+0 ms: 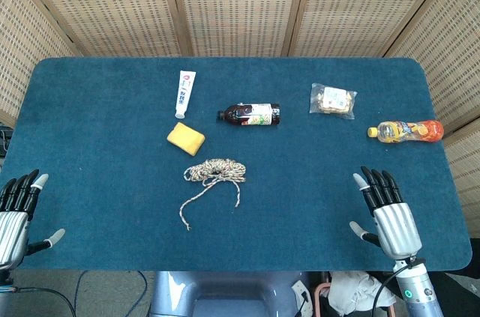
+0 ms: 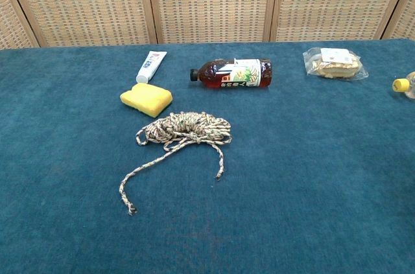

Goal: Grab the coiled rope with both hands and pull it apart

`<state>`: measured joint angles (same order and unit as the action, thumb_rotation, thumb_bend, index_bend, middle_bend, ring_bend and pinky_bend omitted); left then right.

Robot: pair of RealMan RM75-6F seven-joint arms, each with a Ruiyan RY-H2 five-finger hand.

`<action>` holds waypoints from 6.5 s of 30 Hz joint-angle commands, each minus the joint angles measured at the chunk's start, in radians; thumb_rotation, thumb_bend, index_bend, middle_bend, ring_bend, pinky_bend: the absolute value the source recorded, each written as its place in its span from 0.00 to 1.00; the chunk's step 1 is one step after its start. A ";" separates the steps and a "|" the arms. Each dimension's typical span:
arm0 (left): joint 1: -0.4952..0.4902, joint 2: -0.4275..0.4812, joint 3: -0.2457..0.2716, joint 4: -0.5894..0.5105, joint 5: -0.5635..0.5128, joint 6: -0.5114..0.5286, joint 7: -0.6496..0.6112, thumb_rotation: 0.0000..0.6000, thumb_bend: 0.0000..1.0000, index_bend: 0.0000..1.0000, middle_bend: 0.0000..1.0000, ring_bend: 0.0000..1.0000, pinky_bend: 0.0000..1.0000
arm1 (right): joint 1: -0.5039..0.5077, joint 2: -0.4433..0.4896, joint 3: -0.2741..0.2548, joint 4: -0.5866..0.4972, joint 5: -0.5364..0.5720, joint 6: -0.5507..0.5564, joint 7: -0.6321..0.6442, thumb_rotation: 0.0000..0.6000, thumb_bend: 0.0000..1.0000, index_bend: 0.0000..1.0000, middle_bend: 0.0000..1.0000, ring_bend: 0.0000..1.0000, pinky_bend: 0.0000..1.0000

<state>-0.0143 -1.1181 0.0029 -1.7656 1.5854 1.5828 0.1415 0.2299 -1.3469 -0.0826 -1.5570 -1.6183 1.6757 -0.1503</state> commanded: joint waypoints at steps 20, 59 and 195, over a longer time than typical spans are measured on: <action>-0.012 -0.028 -0.016 -0.011 -0.037 -0.035 0.080 1.00 0.00 0.00 0.00 0.00 0.00 | 0.405 -0.170 0.137 0.143 -0.207 -0.498 -0.024 1.00 0.30 0.40 0.00 0.00 0.00; -0.044 -0.067 -0.025 0.003 -0.078 -0.086 0.136 1.00 0.00 0.00 0.00 0.00 0.00 | 0.684 -0.474 0.153 0.473 -0.105 -0.819 -0.240 1.00 0.32 0.49 0.00 0.00 0.00; -0.699 -0.474 0.150 0.677 0.409 -0.483 -0.106 1.00 0.29 0.46 0.00 0.00 0.00 | 0.669 -0.428 0.143 0.440 0.037 -0.734 -0.152 1.00 0.76 0.69 0.00 0.00 0.00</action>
<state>-0.7123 -1.5903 0.1513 -1.0905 1.9962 1.0997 0.0354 0.8992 -1.7745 0.0607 -1.1170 -1.5812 0.9422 -0.3024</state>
